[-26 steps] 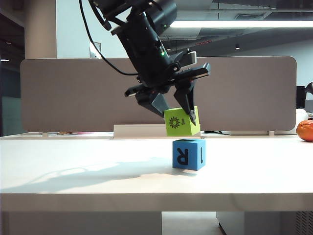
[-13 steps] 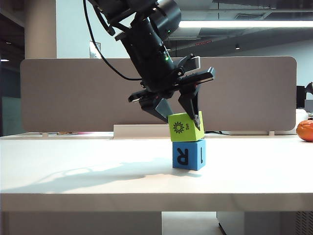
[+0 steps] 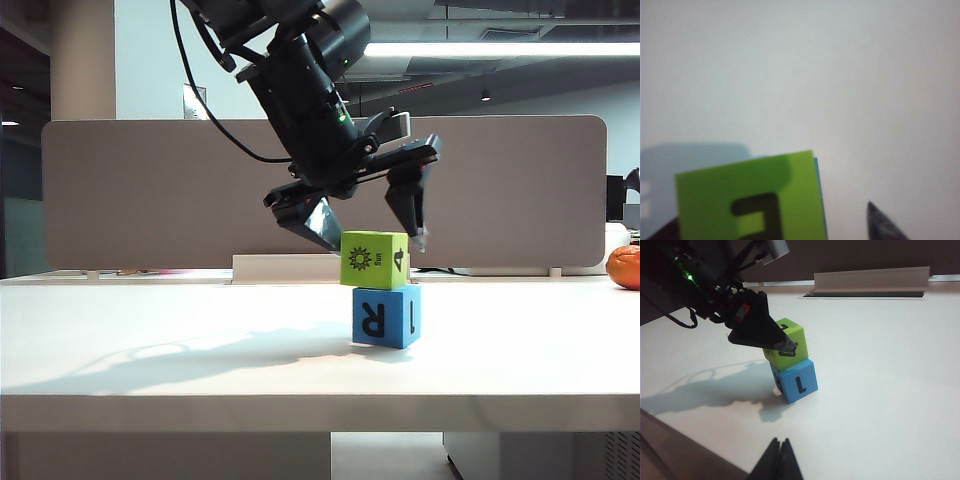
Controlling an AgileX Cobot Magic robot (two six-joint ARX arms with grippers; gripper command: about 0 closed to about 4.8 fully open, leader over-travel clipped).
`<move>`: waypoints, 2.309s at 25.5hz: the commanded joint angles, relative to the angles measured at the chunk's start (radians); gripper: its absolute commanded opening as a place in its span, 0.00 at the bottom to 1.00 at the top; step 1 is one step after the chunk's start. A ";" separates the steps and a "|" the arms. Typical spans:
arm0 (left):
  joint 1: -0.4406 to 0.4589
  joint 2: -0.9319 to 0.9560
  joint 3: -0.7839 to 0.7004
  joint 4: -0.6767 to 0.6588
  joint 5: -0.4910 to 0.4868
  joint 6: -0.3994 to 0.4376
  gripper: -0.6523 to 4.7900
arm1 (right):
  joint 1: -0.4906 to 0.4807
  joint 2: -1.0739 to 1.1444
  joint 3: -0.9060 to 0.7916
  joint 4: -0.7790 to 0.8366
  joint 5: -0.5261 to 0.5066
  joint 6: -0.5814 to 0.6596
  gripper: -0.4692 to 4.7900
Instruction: Stack one letter block on top of another letter block.
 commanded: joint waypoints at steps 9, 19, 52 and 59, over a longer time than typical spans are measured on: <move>-0.018 -0.008 0.006 0.008 0.010 -0.003 0.93 | 0.000 -0.001 -0.006 0.010 0.001 0.001 0.09; -0.027 -0.006 0.005 0.002 0.034 -0.016 0.92 | 0.000 -0.001 -0.006 0.010 0.001 0.001 0.09; -0.028 -0.007 0.006 -0.011 -0.023 0.009 1.00 | 0.000 -0.001 -0.006 0.010 0.000 0.001 0.09; -0.011 -0.046 0.072 -0.153 -0.037 0.035 1.00 | 0.000 -0.001 -0.006 0.010 0.002 0.001 0.09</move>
